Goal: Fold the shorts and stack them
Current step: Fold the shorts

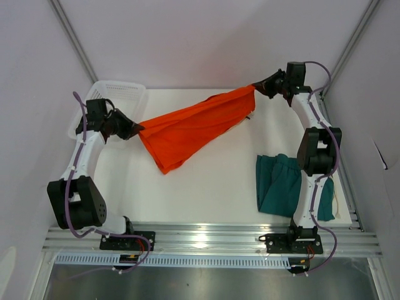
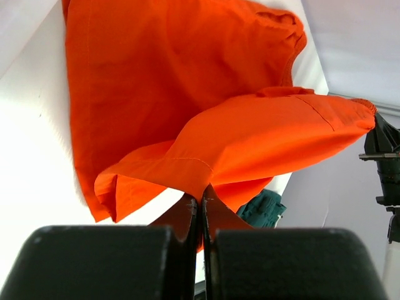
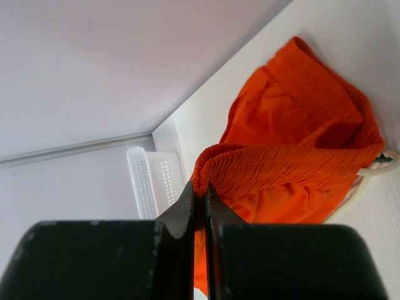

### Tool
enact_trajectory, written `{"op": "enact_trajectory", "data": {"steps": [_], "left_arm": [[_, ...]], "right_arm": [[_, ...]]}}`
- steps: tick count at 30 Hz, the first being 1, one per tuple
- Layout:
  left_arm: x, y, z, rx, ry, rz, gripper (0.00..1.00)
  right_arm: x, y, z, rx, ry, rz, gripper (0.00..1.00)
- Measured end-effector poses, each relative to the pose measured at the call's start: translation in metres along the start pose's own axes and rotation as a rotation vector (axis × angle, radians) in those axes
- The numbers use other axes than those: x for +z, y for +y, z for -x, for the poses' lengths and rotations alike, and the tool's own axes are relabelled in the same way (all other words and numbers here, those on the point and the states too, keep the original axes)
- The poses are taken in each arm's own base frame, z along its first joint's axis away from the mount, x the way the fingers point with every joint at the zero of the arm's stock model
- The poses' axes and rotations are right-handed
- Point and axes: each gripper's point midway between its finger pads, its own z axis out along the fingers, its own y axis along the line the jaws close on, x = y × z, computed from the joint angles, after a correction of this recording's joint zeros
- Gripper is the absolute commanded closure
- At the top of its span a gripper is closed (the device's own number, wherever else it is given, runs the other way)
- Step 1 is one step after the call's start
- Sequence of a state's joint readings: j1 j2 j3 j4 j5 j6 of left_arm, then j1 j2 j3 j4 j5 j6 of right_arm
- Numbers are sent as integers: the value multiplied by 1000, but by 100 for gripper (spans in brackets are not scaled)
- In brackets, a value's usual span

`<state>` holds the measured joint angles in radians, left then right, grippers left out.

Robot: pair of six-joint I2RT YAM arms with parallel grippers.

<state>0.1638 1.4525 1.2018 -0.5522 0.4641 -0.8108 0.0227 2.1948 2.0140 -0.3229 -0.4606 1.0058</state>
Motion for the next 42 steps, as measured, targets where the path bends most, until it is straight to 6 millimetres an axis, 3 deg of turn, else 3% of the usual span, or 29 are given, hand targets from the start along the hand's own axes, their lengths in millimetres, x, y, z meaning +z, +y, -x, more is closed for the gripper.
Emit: {"op": "enact_trajectory", "data": {"steps": [4,9,13,19,24,33,37,42], "left_arm": [[0,11,-10,-11,13,13,100],[-17,15,-24,-1,4,3,100],[-42,8,-36,32,-32,-37,100],[-78,-6,-71,111,-60,-105,100],[-104,-11,-96,147,-66,-144,100],[-131,-8,-112,151,-82,-154,100],[-124,-14,-104,144,-62,-131,100],[-94,-20,-83,128,-12,-73,100]], "right_arm": [[-7,-23,-13,26,18,-26,100],[-46,-52,-36,69,29,-82,100],[-93,-45,-46,65,-3,-68,100],[-168,-27,-54,23,-89,-11,100],[-210,-36,-65,15,-129,-25,100],[-250,-47,-87,12,-141,-75,100],[-249,-55,-89,30,-137,-108,100],[-243,-72,-89,71,-131,-177,100]]}}
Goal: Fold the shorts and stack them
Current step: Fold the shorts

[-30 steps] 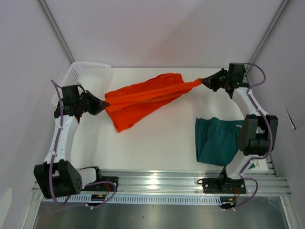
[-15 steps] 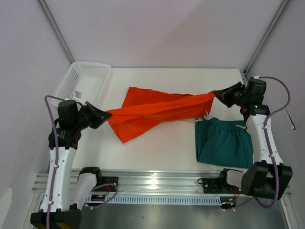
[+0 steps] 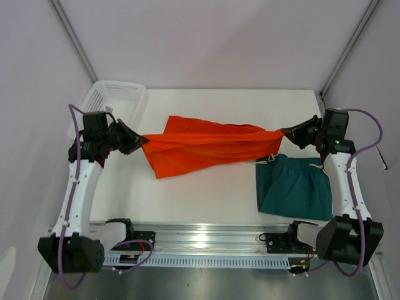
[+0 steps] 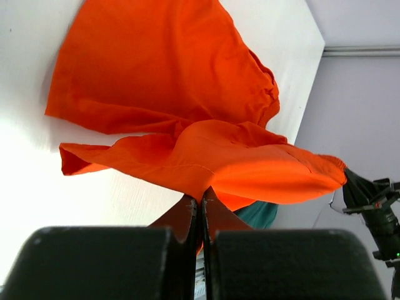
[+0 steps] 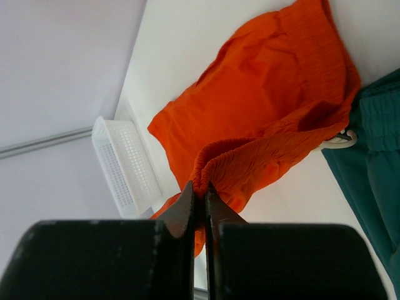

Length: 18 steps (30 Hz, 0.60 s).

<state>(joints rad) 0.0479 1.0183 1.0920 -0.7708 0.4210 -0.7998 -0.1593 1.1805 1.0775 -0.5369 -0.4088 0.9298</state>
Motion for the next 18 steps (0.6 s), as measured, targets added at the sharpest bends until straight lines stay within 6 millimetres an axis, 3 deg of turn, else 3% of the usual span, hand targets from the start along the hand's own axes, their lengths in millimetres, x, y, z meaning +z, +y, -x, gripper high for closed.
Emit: {"op": "enact_trajectory", "data": {"steps": [8,18], "left_arm": [[50,2,34,-19,69,41,100],[104,23,65,-55,128,93,100]], "right_arm": [[26,-16,6,64,28,-100,100],[81,-8,12,82,86,-128,100]]}}
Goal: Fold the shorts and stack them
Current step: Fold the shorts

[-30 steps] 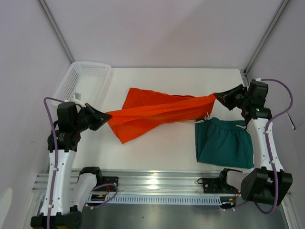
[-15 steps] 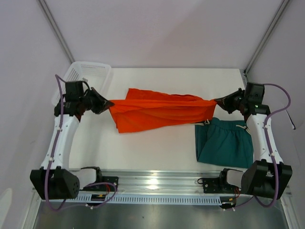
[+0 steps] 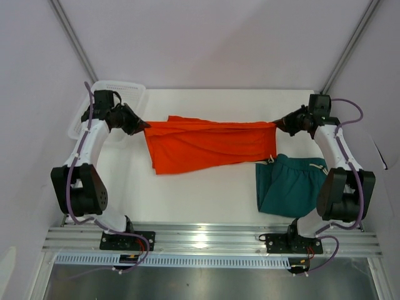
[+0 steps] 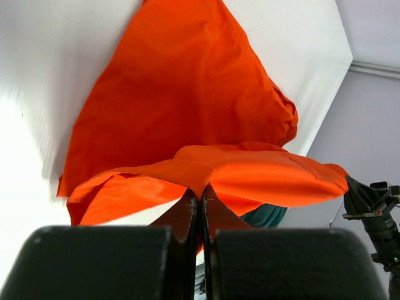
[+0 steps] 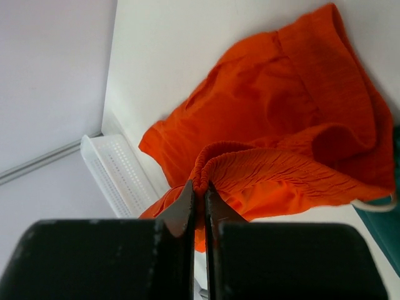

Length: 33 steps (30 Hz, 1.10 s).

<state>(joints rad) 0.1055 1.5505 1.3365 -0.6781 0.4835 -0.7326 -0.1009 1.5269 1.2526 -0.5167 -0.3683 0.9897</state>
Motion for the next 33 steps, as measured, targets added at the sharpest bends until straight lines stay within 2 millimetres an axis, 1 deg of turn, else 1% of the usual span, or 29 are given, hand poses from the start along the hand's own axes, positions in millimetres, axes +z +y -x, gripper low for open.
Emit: {"op": "enact_trajectory", "data": {"steps": [5,7,9,13,14,15,16,17,18,19,20,21,23,24,25,26,27,28,30,31,33], "left_arm": [[22,1,15,-12,19,9,100],[31,-1,23,-12,23,6,98],[40,-2,32,-13,25,4,94],[55,9,48,-29,8,30,89],[58,13,51,-35,5,36,86],[61,15,52,-40,6,40,86],[63,18,54,-43,6,43,85],[66,20,55,-46,7,47,76],[68,23,56,-50,6,52,71],[70,25,56,-51,7,57,59],[71,26,56,-49,7,60,48],[72,26,57,-51,6,60,42],[72,26,58,-49,1,61,34],[73,26,59,-46,-5,60,31],[73,26,60,-43,-9,61,22],[73,26,61,-36,-14,65,16],[73,27,62,-29,-19,74,12],[72,26,62,-20,-24,83,9],[70,22,64,3,-37,95,8],[70,18,63,19,-43,94,7],[68,11,59,47,-47,96,7]], "right_arm": [[27,13,14,-1,6,1,100],[37,20,20,-3,4,10,100],[45,24,26,-4,-1,13,100],[64,21,41,1,-34,-7,100],[68,19,44,5,-39,-13,100],[72,17,46,10,-44,-19,100],[76,14,47,14,-49,-26,96],[81,11,48,20,-52,-36,89],[85,8,49,25,-53,-42,79],[89,6,49,29,-52,-48,64],[95,4,49,33,-52,-53,63],[101,2,50,28,-51,-52,64],[115,0,53,22,-51,-47,73],[121,-2,55,25,-50,-47,81],[128,-3,56,25,-48,-45,83],[134,-4,57,30,-44,-45,79],[140,-5,59,37,-41,-47,73],[145,-6,61,43,-39,-50,52],[153,-5,66,56,-41,-48,22],[156,-4,69,62,-40,-44,18],[159,0,74,59,-45,-35,17]]}}
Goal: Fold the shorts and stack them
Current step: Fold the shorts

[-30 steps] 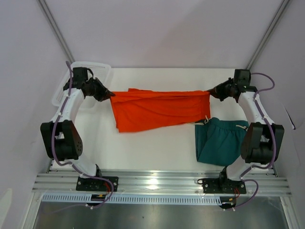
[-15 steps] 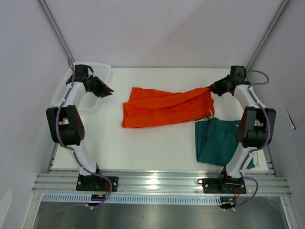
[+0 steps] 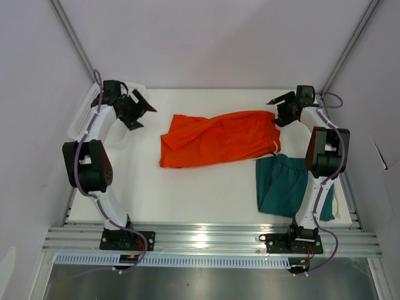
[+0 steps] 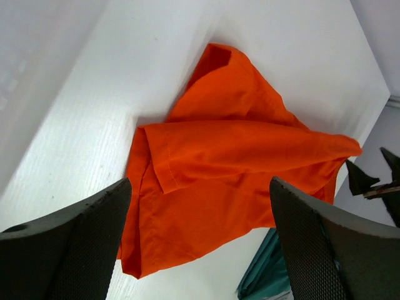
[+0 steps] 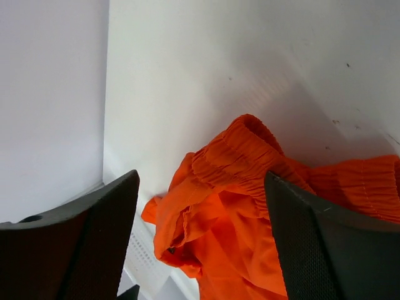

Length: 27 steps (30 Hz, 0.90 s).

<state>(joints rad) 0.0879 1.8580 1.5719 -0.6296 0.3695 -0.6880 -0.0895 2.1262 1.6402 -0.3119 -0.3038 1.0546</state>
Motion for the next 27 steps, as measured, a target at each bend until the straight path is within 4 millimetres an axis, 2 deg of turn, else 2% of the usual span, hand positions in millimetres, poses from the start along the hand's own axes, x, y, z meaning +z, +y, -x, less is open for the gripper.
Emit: {"op": "enact_trajectory", "data": {"steps": [5,8,10,14,16,20,21,23,24,26,27], "left_arm": [[-4,-17,-18,73,10,-2,7],[-3,-25,-31,140,20,10,7],[-2,-30,-39,190,26,26,7],[-4,-45,-54,307,14,72,7],[-5,-54,-61,352,9,84,7],[-2,-64,-80,438,3,114,7],[-1,-66,-85,466,-1,125,6],[1,-72,-97,536,-9,141,5],[2,-75,-103,576,-10,145,4],[2,-81,-114,645,-8,145,4],[3,-84,-121,683,-4,142,4]], "right_arm": [[0,4,8,-20,-24,12,19],[-2,2,11,-81,-28,13,28],[-6,1,10,-145,-24,13,37],[-26,11,3,-287,-19,42,43],[-37,21,-6,-341,-13,69,44],[-56,46,-43,-443,12,136,48],[-59,50,-56,-463,26,149,55],[-61,54,-78,-501,55,169,64],[-60,56,-88,-514,69,176,75],[-58,57,-109,-541,105,188,86],[-57,55,-117,-548,121,186,95]]}}
